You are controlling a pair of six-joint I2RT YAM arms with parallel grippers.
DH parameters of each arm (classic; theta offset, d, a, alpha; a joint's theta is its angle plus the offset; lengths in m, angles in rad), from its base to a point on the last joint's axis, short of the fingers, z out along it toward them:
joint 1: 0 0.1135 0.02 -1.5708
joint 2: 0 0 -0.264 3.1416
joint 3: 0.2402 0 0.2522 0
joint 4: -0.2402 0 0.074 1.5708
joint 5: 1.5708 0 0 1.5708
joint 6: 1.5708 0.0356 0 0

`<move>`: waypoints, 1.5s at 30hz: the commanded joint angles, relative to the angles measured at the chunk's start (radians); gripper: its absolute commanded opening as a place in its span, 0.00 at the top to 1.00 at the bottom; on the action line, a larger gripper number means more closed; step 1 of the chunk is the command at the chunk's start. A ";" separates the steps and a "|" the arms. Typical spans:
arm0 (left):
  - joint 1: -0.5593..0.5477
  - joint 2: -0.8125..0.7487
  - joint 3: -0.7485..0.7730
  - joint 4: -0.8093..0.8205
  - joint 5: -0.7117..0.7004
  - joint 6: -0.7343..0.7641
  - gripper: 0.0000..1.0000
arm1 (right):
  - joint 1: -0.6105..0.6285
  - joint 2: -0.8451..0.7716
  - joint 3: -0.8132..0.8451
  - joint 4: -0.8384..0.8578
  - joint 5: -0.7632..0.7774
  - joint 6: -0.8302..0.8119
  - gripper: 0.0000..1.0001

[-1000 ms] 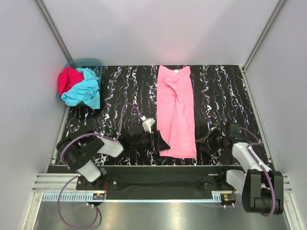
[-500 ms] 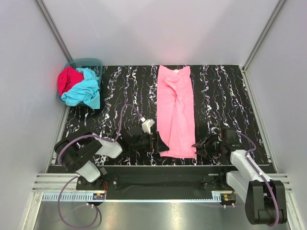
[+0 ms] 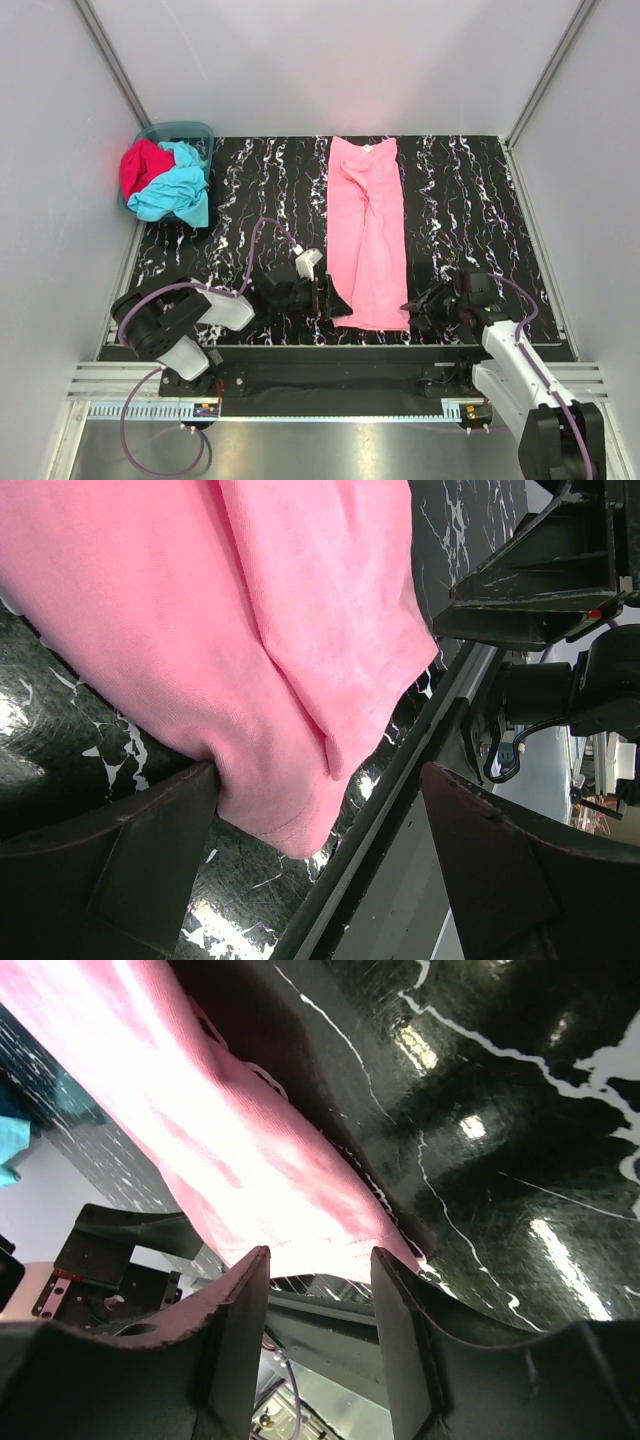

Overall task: Fold and stack the t-shirts
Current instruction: Fold the tshirt

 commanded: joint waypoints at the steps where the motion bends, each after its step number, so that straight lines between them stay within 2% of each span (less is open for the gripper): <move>1: -0.010 0.028 -0.048 -0.172 -0.027 0.015 0.09 | 0.007 -0.002 0.049 -0.069 0.046 -0.012 0.48; 9: -0.010 0.036 -0.067 -0.122 -0.017 0.005 0.09 | 0.007 -0.015 0.152 -0.194 0.164 -0.089 0.47; 17: -0.008 0.026 -0.065 -0.114 0.003 0.004 0.09 | 0.007 0.078 0.189 -0.218 0.192 -0.133 0.47; 29: -0.005 0.003 -0.036 -0.135 0.019 0.005 0.09 | 0.006 0.256 0.224 -0.151 0.117 -0.186 0.46; 40: 0.009 -0.030 -0.010 -0.178 0.027 0.013 0.09 | 0.007 0.425 0.253 -0.077 -0.017 -0.218 0.46; 45: 0.021 -0.059 -0.007 -0.212 0.026 0.022 0.09 | 0.007 0.439 0.256 -0.071 -0.037 -0.223 0.46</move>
